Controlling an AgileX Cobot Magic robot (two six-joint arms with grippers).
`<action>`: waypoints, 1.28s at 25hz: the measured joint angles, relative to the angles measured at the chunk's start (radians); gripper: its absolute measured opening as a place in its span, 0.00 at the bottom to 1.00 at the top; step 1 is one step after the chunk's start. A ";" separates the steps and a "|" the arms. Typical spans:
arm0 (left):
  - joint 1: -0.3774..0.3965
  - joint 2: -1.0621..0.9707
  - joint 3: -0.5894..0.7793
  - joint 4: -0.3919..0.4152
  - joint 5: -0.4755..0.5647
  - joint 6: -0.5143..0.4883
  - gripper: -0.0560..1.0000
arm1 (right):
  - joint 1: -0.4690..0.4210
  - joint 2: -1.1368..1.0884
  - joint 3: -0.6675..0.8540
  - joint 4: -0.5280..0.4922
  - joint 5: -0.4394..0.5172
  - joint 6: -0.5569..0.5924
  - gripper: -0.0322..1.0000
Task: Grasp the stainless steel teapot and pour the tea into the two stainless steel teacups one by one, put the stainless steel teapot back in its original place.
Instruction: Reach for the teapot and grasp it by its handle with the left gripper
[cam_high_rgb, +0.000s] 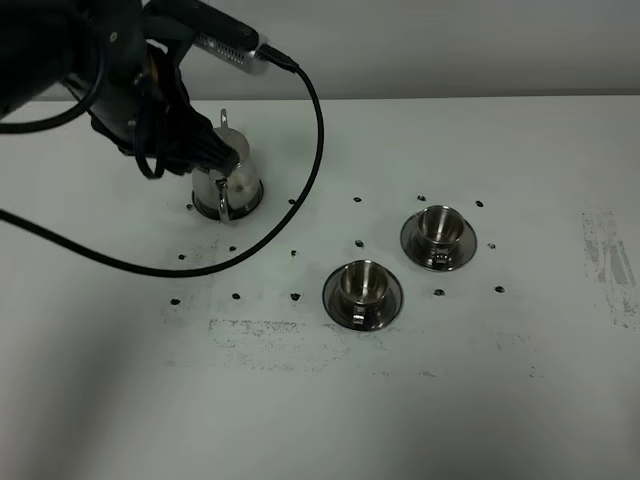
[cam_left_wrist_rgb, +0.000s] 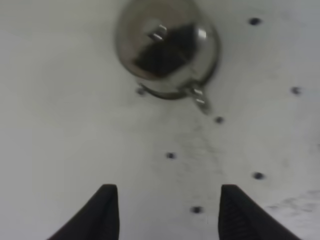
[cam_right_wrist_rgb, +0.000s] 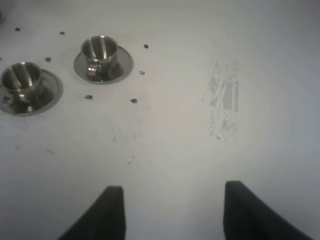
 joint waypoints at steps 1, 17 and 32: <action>0.000 -0.014 0.040 -0.017 -0.041 -0.016 0.46 | 0.000 0.000 0.000 0.000 0.000 0.000 0.45; -0.040 0.184 0.259 0.016 -0.616 -0.333 0.36 | 0.000 0.000 0.000 0.000 0.000 0.000 0.45; -0.002 0.268 0.259 0.061 -0.693 -0.325 0.36 | 0.000 0.000 0.000 0.000 0.000 0.000 0.45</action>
